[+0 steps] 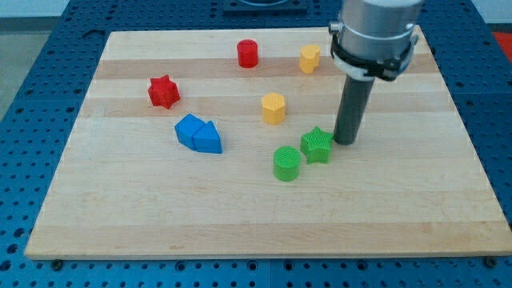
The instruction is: Move yellow hexagon to the yellow heart
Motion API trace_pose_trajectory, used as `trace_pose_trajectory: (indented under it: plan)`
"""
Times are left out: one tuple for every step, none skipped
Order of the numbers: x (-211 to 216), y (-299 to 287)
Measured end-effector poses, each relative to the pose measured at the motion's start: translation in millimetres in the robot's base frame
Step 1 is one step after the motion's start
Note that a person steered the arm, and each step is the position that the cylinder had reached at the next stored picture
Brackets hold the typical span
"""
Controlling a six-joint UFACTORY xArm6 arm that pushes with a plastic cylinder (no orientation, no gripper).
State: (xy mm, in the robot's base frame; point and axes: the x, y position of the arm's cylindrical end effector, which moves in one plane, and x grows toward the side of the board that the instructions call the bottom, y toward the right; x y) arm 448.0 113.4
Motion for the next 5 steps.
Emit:
trace_pose_trajectory:
  plan:
    - [-16.5,-4.9]
    - [-7.2,-41.7]
    - [2.9,-60.7]
    - [3.1,-60.9]
    - [2.9,-60.9]
